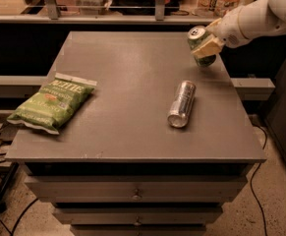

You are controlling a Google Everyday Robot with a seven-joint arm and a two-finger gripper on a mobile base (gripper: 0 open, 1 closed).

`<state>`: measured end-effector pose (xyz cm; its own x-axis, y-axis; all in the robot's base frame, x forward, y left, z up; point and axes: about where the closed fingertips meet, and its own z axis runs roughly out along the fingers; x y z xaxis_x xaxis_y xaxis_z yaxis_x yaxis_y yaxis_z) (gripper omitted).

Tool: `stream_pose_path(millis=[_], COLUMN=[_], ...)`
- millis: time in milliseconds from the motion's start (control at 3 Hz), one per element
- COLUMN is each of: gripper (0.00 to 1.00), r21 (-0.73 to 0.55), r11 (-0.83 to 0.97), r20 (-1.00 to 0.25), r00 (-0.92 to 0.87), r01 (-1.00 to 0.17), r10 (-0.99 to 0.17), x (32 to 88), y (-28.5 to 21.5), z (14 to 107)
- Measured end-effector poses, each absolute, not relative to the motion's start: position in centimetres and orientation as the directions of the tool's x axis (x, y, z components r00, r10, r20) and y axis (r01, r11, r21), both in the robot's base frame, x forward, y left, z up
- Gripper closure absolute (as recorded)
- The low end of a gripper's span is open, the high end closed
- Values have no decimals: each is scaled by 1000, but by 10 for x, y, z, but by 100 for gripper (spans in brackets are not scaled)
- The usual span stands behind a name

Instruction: Knock green can over

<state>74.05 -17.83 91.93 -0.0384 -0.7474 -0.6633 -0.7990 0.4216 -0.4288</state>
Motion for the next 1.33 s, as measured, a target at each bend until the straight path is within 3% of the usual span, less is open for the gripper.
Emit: stream_pose_path(millis=[667,1333], gripper=[51,4], r21=[-552,-501], r11=[173,47], r20=[-364,-290], r00=[49,117], r01=[-816,-864], r10=[-930,-950], x=[736,725], y=[-161,-130], z=[892,867])
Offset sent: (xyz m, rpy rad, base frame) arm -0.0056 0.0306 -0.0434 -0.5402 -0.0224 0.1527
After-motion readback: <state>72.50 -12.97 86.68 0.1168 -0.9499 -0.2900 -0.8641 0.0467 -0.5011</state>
